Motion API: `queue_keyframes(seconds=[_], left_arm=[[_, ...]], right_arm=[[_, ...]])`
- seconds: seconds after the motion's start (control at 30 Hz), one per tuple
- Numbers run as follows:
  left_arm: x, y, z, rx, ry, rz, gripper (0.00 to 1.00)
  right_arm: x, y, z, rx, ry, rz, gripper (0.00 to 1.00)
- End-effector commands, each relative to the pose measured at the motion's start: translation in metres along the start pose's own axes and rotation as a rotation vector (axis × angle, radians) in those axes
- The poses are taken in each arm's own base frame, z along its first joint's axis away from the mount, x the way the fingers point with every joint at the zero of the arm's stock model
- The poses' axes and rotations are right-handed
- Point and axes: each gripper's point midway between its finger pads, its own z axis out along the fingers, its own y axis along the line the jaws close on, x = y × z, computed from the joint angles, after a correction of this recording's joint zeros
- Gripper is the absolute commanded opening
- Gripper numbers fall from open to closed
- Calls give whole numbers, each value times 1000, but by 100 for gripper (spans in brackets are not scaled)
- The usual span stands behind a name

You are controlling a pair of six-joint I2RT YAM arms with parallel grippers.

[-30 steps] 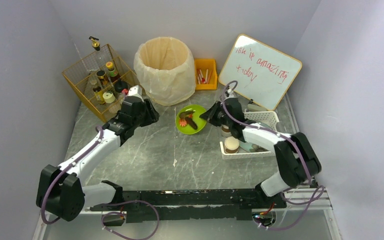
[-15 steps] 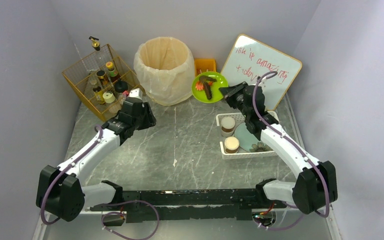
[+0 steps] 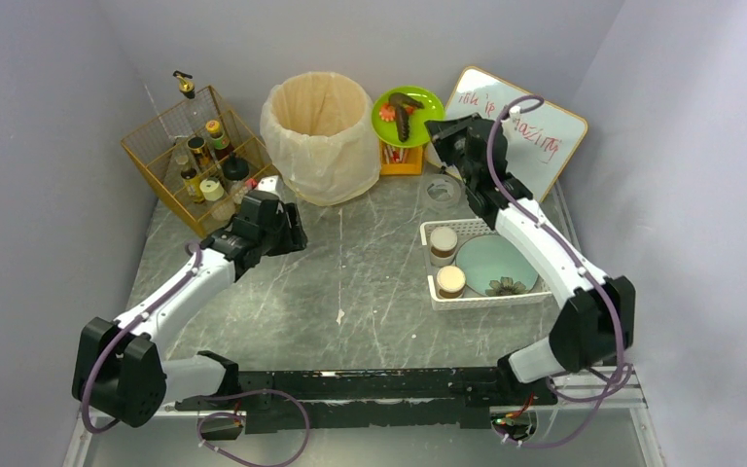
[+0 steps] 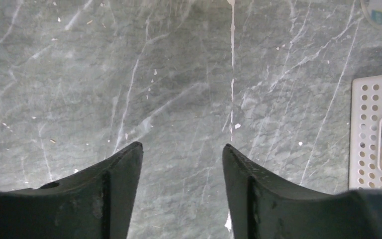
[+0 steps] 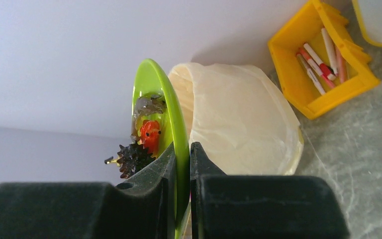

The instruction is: Clear the kitchen counter

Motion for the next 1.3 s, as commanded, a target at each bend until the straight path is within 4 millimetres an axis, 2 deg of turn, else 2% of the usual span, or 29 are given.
queue_keyframes(seconds=[0.0, 0.2, 0.4, 0.63, 0.77, 0.83, 1.1, 1.27], left_arm=[[-12, 4, -10, -10, -61, 31, 69], [-19, 9, -19, -28, -97, 62, 82], [-22, 16, -25, -61, -116, 78, 96], [-23, 19, -25, -80, -116, 91, 97], [-23, 22, -26, -91, -118, 91, 97], [-21, 22, -24, -89, -111, 91, 97], [-16, 17, -20, -68, -80, 92, 97], [-15, 16, -19, -62, -76, 92, 96]], right_arm=[[-17, 46, 23, -93, -48, 46, 0], [-9, 61, 68, -123, -44, 29, 0], [12, 54, 120, -97, -15, -15, 0], [21, 72, 162, -137, -18, -55, 0], [30, 94, 174, -224, 13, -123, 0], [39, 94, 180, -241, 34, -162, 0], [52, 111, 183, -374, 1, -431, 0], [64, 129, 180, -481, -60, -638, 0]])
